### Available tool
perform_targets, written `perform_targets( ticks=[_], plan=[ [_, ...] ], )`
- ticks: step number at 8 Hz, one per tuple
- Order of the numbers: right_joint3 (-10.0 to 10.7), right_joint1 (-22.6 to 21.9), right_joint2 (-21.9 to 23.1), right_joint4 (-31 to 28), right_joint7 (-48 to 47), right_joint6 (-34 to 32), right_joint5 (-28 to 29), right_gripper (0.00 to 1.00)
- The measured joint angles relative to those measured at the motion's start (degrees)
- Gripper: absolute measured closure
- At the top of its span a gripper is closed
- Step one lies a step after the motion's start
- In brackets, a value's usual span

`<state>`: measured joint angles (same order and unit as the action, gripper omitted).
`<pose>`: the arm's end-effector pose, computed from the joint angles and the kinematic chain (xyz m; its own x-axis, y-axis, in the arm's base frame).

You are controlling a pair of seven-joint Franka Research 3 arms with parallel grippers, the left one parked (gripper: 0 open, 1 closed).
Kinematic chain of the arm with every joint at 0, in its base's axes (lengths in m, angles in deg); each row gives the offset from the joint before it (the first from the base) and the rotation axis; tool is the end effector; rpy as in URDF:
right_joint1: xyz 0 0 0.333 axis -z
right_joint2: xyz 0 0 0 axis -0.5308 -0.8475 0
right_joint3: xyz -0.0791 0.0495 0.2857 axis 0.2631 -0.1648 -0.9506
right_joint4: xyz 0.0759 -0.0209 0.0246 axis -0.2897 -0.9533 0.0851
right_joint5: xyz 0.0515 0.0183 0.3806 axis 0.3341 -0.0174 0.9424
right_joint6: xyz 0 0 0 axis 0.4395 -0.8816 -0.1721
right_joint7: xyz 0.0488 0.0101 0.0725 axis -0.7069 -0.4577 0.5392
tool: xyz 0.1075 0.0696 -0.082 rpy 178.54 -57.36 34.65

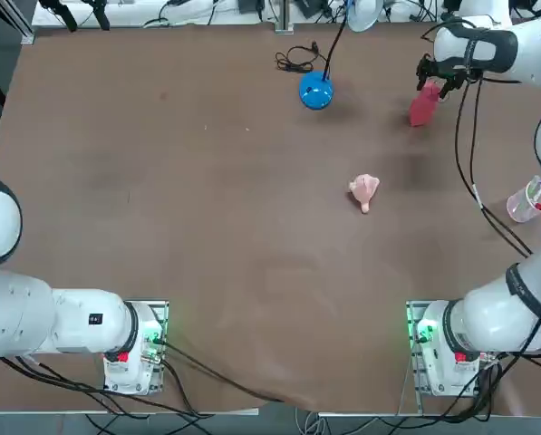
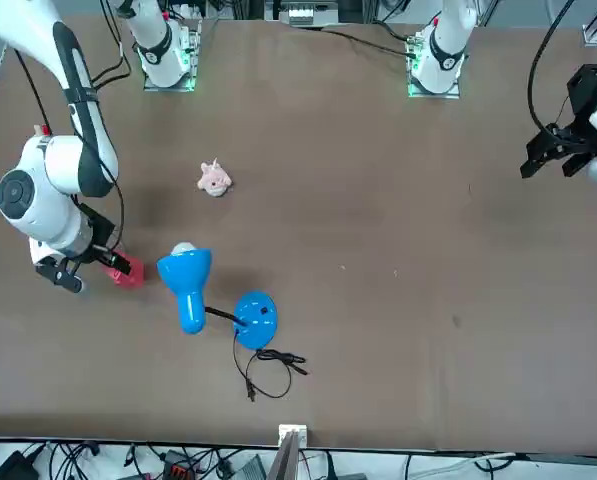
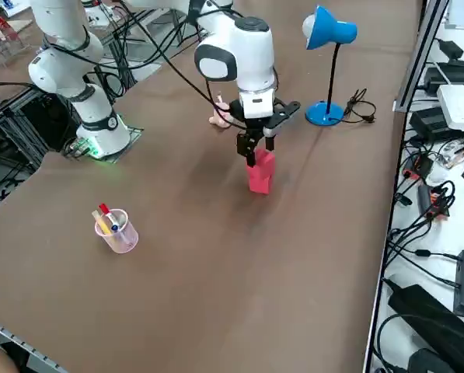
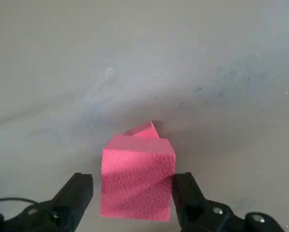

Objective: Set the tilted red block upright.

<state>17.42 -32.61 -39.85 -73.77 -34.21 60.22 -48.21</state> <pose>0.6158 -0.0124 0.2433 0.9351 -0.3511 0.0482 -0.3526 -0.9354 0.0268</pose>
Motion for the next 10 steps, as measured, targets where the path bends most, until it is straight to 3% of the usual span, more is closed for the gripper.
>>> perform_targets(
  ticks=[10],
  plan=[
    [0.0,0.2,-2.0,0.0,0.0,1.3,0.0,0.03]
  ],
)
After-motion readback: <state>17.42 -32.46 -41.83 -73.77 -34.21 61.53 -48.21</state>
